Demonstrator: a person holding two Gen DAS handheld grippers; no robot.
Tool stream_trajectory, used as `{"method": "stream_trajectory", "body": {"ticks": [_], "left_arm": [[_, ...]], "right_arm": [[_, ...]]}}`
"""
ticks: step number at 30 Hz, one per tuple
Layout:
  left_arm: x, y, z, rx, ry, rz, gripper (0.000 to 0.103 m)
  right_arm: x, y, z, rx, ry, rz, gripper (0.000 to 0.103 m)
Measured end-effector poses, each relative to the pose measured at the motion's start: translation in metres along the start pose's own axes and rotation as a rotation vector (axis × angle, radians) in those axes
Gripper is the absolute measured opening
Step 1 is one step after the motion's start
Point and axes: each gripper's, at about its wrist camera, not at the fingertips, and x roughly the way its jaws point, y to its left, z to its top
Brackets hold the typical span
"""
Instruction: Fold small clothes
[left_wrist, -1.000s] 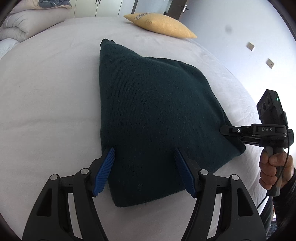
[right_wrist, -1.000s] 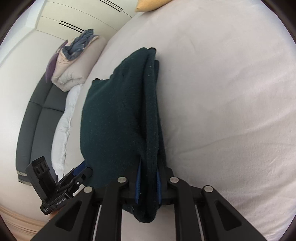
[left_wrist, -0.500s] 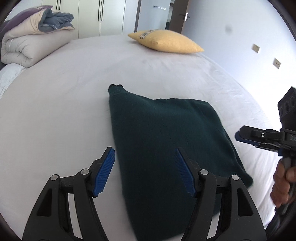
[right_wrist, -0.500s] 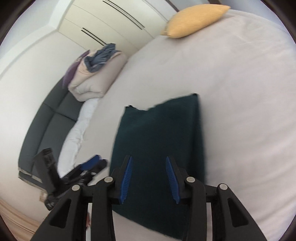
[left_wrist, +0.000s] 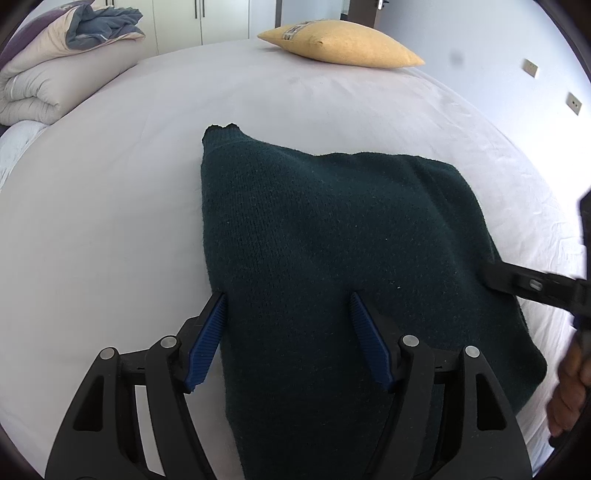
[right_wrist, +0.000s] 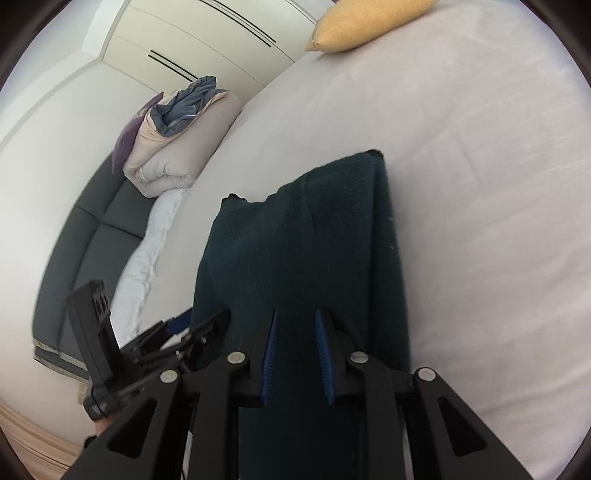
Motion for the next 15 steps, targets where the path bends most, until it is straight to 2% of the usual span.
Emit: {"method": "stream_trajectory", "body": {"ticks": [4,5,7,11,15], "left_arm": [[-0.003,-0.004,-0.002,-0.003,0.0,0.014,0.067],[-0.003,-0.004,-0.003,-0.004,0.003,0.013,0.067],[-0.004,-0.005,-0.004,-0.005,0.006,0.01,0.068],[0.001,-0.007,-0.006,-0.008,-0.002,0.007,0.069],[0.001,-0.004,-0.007,-0.025,-0.022,-0.017,0.069]], "right_arm": [[-0.016,0.029,-0.016,-0.111,-0.027,-0.004,0.043],[-0.012,0.032,-0.021,-0.135,-0.01,-0.017,0.045],[-0.004,0.029,-0.031,-0.159,0.022,-0.052,0.045],[-0.013,0.016,-0.045,-0.141,0.009,-0.014,0.044],[-0.028,0.014,-0.058,-0.187,0.004,-0.058,0.044]]}}
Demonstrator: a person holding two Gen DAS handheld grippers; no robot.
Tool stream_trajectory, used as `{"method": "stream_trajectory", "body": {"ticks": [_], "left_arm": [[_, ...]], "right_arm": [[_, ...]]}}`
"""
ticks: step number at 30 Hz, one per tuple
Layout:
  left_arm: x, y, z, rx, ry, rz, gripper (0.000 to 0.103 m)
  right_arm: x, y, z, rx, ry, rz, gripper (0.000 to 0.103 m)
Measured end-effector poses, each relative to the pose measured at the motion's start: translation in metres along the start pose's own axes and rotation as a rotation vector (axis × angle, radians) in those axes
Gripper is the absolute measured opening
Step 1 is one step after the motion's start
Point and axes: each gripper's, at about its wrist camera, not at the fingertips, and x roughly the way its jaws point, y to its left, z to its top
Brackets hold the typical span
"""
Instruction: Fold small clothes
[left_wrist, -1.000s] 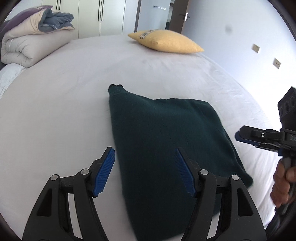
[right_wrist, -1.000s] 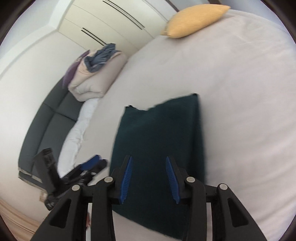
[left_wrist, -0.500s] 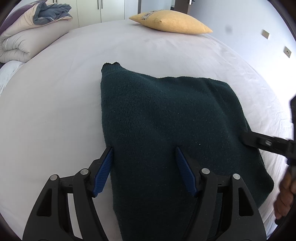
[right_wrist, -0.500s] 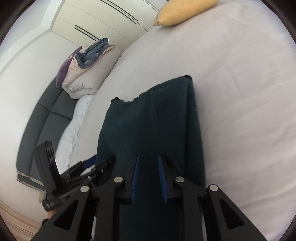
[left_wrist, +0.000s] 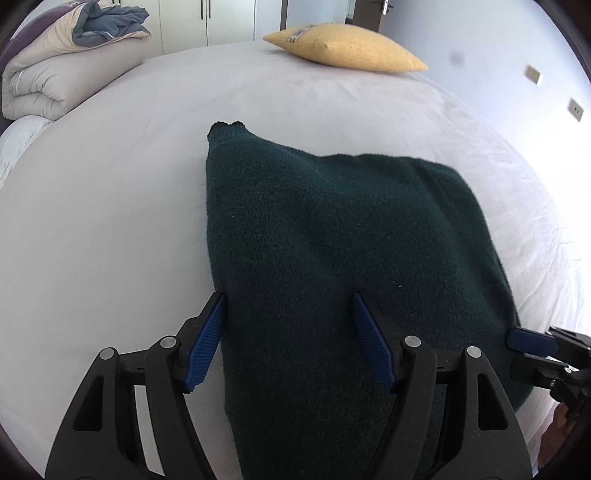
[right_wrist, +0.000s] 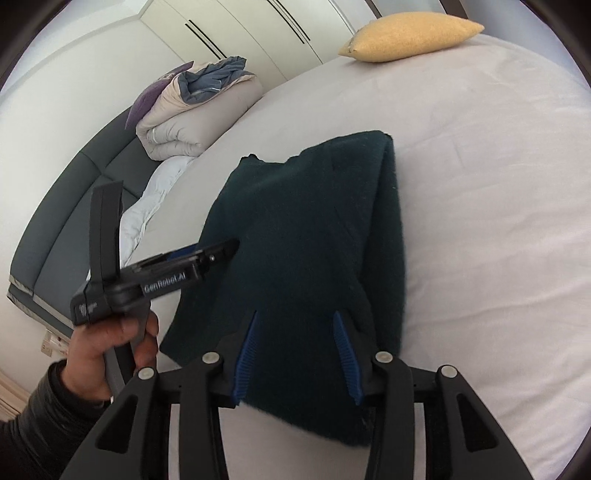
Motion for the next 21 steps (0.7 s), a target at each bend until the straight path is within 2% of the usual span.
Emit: {"method": "stream_trajectory", "body": {"ticks": [3,5,7,10,12,16,21], "left_arm": [[-0.012,0.011,-0.008,-0.034,-0.017,-0.039,0.07],[-0.027,0.023,-0.015,-0.072,-0.046,-0.032,0.073],[-0.038,0.037,-0.019,-0.114,-0.068,-0.026,0.075],[-0.035,0.061,-0.017,-0.183,-0.034,-0.049,0.077],[-0.03,0.073,-0.015,-0.224,-0.014,-0.08,0.077],[-0.018,0.085,-0.008,-0.27,0.014,-0.146,0.077],[-0.006,0.084,0.003,-0.264,0.037,-0.164,0.08]], "right_arm": [[-0.019,-0.005,-0.001,0.012,-0.034,-0.035,0.046],[-0.032,-0.012,0.002,0.029,-0.06,-0.078,0.051],[-0.041,-0.02,0.007,0.056,-0.085,-0.07,0.053],[-0.044,-0.03,0.021,0.105,-0.091,-0.062,0.061],[-0.039,-0.034,0.031,0.132,-0.086,-0.007,0.069],[-0.012,-0.045,0.051,0.2,-0.039,0.04,0.07],[0.021,-0.067,0.064,0.312,0.021,0.018,0.07]]}}
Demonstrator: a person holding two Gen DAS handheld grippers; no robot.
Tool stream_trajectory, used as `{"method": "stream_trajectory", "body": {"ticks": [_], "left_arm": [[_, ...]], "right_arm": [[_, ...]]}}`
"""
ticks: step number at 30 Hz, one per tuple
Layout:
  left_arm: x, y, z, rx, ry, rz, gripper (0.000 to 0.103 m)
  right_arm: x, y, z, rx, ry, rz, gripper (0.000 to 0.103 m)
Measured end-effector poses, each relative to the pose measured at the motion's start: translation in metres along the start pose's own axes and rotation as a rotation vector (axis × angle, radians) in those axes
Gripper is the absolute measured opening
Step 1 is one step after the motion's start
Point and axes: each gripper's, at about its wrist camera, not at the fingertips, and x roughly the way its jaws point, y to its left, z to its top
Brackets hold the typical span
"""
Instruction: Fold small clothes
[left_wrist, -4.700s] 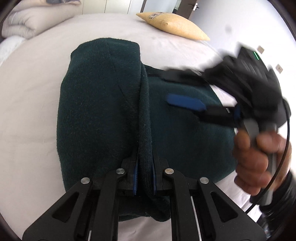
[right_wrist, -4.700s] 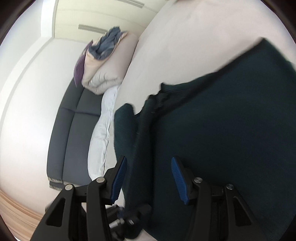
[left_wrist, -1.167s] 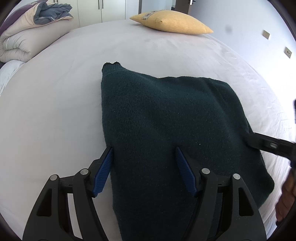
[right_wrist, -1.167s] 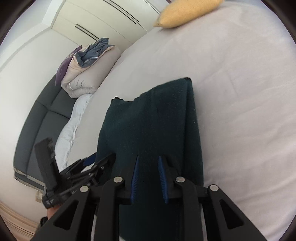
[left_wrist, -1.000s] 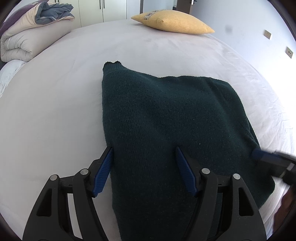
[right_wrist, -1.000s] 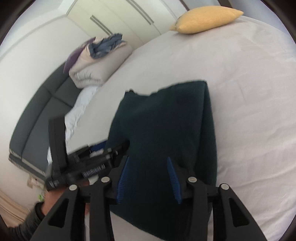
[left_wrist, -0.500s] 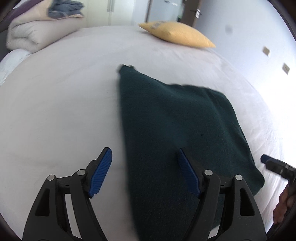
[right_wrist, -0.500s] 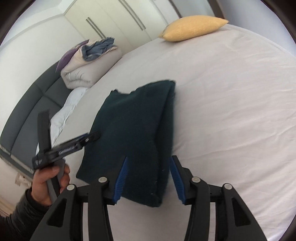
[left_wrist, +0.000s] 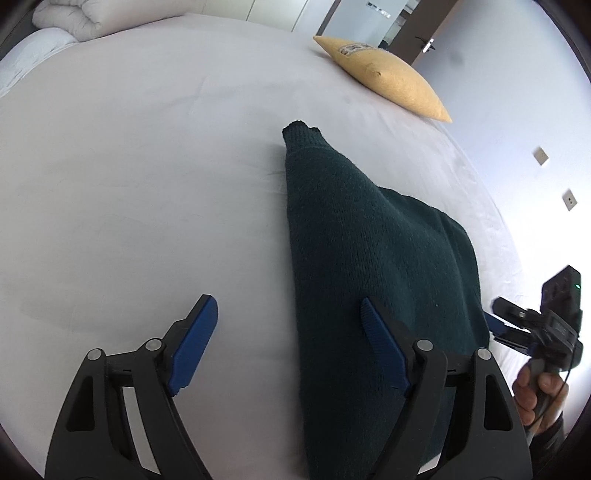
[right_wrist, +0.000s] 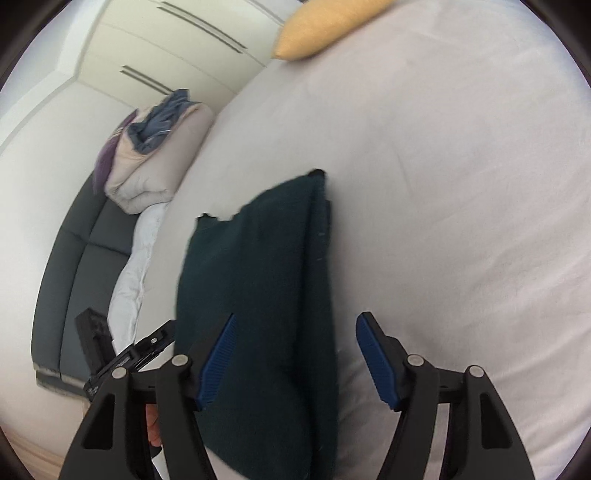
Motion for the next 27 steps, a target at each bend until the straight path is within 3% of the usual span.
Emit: {"method": "stream_trajectory", "body": {"ticks": [8,12,18,22,23,27], "left_arm": [[0.002,-0.018,0.002,0.043,0.031,0.022,0.081],[0.001,-0.024,0.003,0.038,0.07,-0.067,0.081],[0.021,-0.013,0.0,-0.032,0.117,-0.103,0.082],[0.037,-0.025,0.003,-0.001,0.167,-0.147,0.082],[0.039,-0.028,0.004,0.008,0.171,-0.151,0.08],[0.042,-0.039,0.009,0.032,0.179,-0.138,0.054]], "right_arm": [[0.023,0.011,0.005,-0.027,0.043,0.045,0.067],[0.035,0.017,0.003,-0.051,0.064,0.039,0.063],[0.035,0.015,0.001,-0.041,0.066,0.051,0.057],[0.041,0.017,0.002,-0.051,0.075,0.04,0.049],[0.043,0.018,0.002,-0.055,0.077,0.034,0.047],[0.048,0.024,0.004,-0.087,0.078,-0.004,0.033]]}}
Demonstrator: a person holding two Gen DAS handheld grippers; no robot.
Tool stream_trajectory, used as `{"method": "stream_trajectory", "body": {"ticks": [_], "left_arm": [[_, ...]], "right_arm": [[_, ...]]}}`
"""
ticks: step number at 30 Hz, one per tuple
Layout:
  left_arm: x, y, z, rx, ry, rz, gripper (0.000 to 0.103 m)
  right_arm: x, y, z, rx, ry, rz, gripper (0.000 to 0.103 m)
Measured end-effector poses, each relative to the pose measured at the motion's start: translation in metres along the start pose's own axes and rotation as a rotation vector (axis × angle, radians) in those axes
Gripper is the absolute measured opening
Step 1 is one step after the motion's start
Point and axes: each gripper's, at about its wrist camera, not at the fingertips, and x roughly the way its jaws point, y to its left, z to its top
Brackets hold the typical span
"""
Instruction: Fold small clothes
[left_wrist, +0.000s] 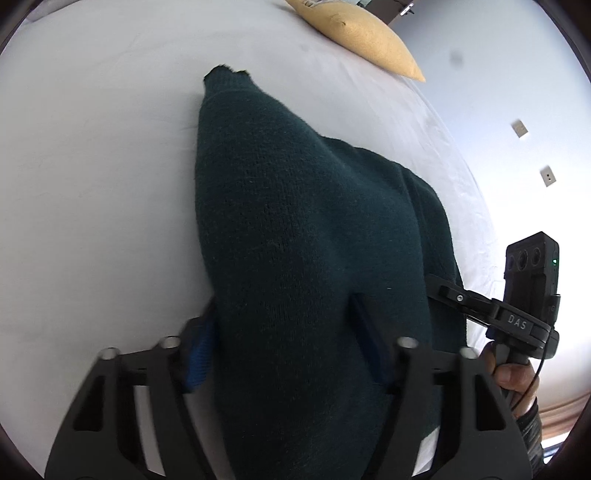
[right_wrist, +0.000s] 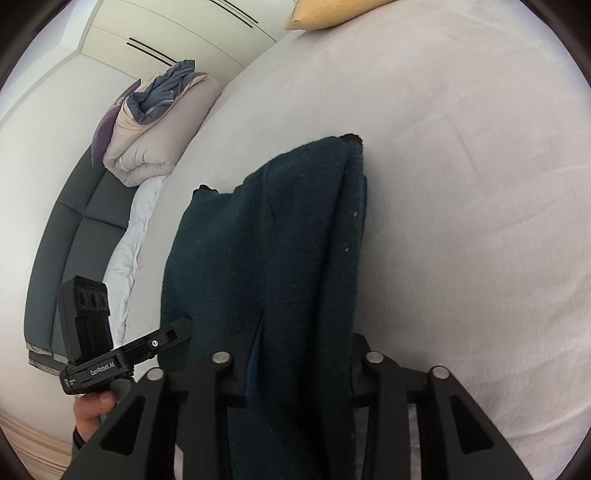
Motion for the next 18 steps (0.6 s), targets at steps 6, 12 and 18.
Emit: {"method": "stream_trajectory", "body": {"ticks": [6,12,18], "left_arm": [[-0.013,-0.024,0.005,0.049,-0.047,0.055,0.039],[-0.032,-0.061,0.022,0.084,-0.121,0.031,0.038],[0.001,-0.069,0.029,0.077,-0.095,0.024,0.038]], "right_arm": [[-0.011,0.022,0.002,-0.095,-0.038,-0.067,0.026],[-0.045,0.03,0.019,-0.125,-0.112,-0.07,0.023],[-0.056,0.02,0.03,-0.121,-0.117,-0.099,0.023]]}}
